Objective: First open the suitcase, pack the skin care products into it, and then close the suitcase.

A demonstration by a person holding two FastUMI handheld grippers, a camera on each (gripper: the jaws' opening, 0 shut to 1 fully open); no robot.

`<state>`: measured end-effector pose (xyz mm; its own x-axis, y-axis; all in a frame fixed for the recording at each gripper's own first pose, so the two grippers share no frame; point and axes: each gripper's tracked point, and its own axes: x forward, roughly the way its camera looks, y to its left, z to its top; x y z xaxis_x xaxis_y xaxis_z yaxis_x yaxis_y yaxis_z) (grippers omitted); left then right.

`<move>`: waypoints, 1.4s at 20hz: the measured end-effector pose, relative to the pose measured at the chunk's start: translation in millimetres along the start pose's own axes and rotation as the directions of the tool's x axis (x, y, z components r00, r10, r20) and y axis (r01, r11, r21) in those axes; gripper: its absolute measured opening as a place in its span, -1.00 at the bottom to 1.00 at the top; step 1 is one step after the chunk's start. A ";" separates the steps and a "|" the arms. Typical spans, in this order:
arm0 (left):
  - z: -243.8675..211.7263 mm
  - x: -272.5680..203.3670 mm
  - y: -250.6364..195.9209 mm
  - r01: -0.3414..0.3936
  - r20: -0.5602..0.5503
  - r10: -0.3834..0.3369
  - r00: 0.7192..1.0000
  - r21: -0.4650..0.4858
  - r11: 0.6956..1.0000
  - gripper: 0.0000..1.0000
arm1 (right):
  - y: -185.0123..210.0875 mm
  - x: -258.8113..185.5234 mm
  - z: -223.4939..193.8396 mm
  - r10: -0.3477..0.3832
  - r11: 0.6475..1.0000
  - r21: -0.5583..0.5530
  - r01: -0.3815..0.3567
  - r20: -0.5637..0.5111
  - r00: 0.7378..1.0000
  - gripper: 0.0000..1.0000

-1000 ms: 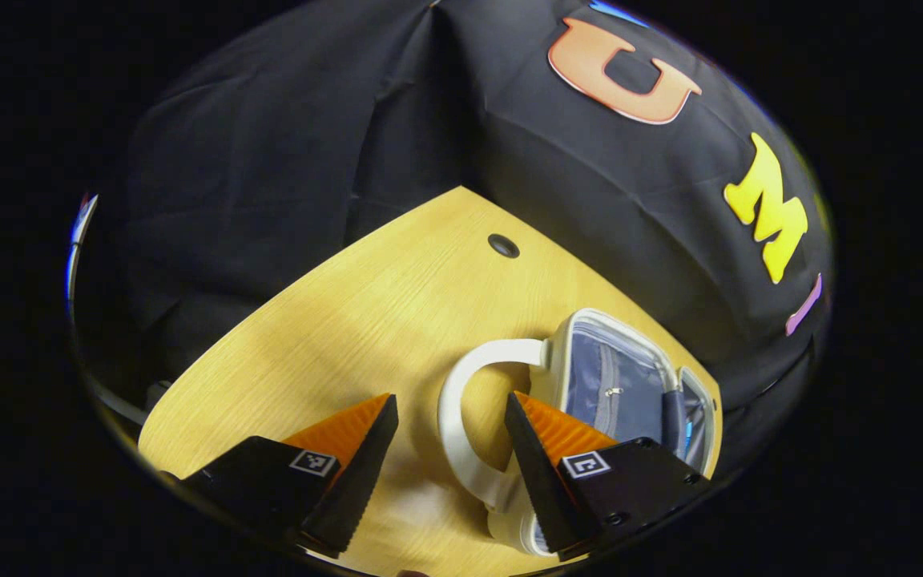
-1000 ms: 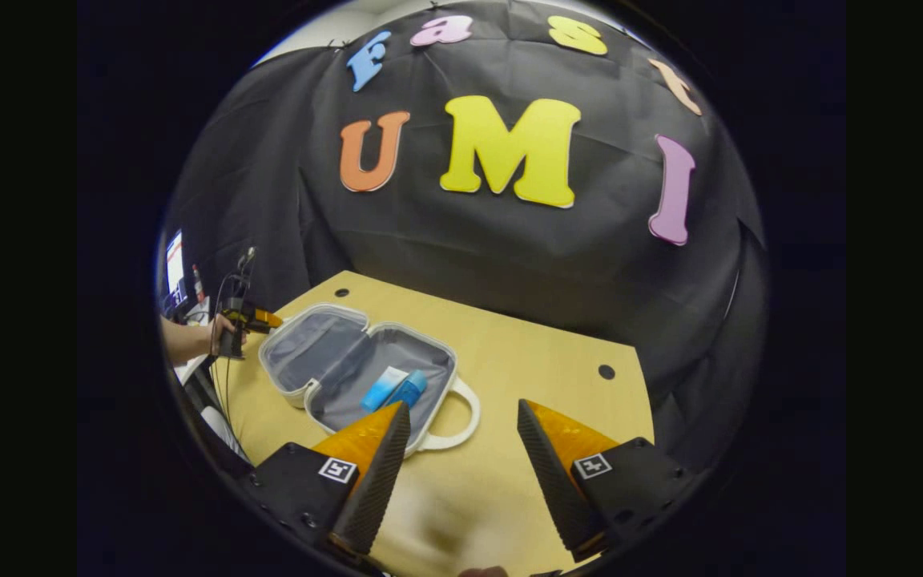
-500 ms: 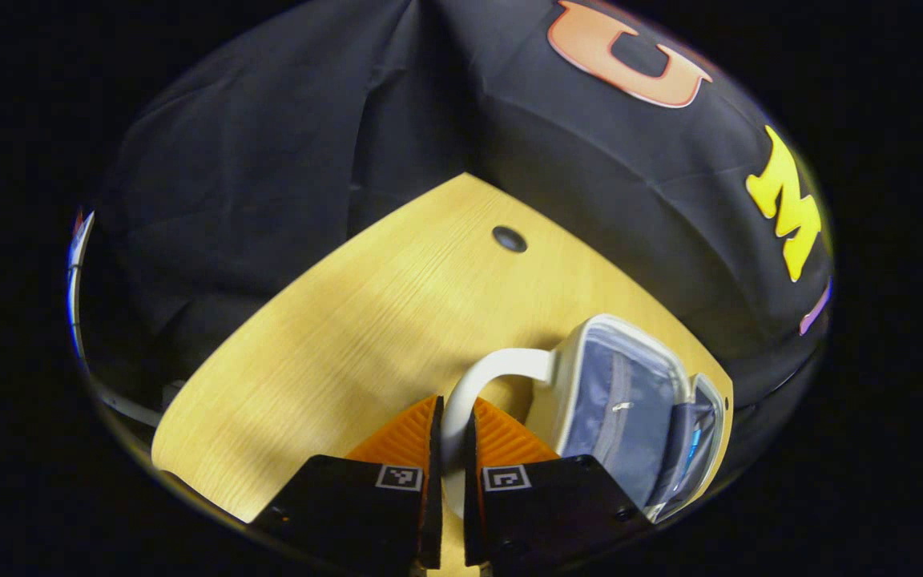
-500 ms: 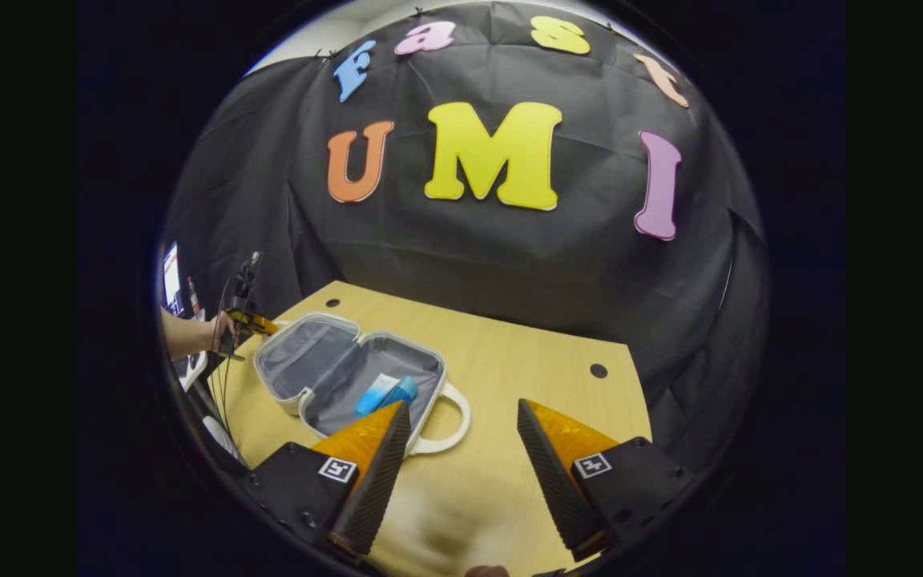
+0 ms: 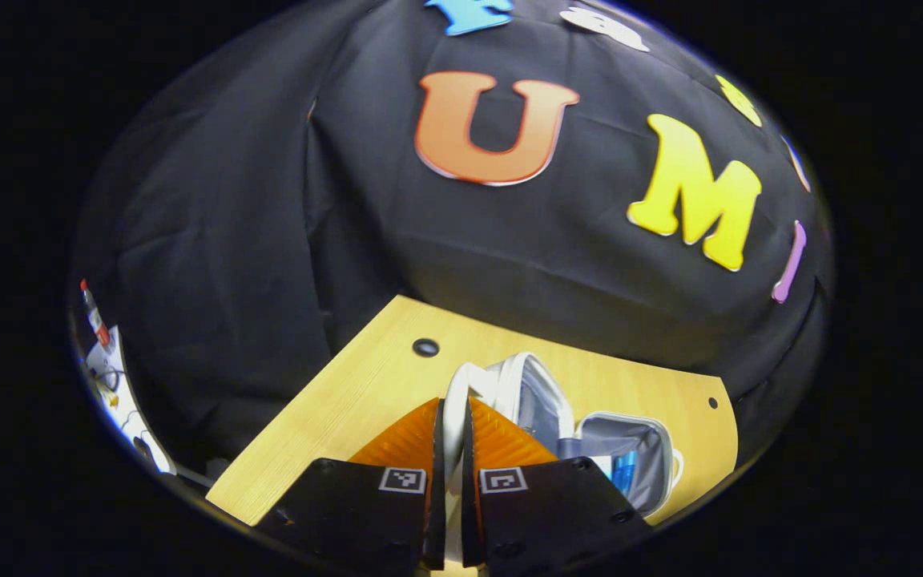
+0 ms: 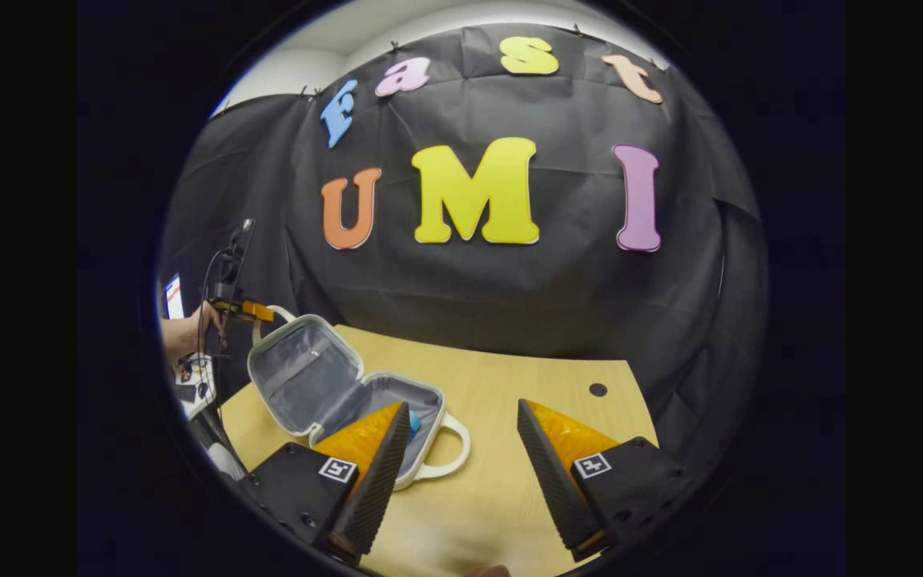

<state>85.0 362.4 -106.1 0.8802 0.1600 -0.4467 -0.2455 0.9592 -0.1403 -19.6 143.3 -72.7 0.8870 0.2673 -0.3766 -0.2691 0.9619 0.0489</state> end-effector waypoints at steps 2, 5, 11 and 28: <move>12.2 -16.4 -36.0 -0.021 0.046 0.018 0.999 0.070 0.997 -0.79 | -7.6 -2.8 1.5 -0.006 0.999 0.033 0.005 0.020 1.000 0.59; 19.9 -34.1 -94.0 -0.029 0.120 0.009 0.993 0.166 0.986 -0.81 | -26.8 -14.4 4.1 -0.034 0.998 0.055 0.032 0.041 0.999 0.60; 4.6 -55.6 -195.4 -0.025 0.194 -0.021 0.981 0.229 0.973 -0.82 | -85.9 -51.5 6.7 -0.126 0.991 0.049 0.123 0.061 0.990 0.60; -130.8 -14.9 -354.5 0.184 0.041 -0.216 0.976 0.387 0.904 -0.82 | -170.2 -76.7 -15.3 -0.253 0.967 0.026 0.254 -0.024 0.967 0.60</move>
<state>105.9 -10.6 -165.3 0.9282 -0.0413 -0.3697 0.0967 0.9864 0.1327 -47.6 -41.7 -66.3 0.9168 0.0135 -0.3991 -0.0252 0.9994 -0.0241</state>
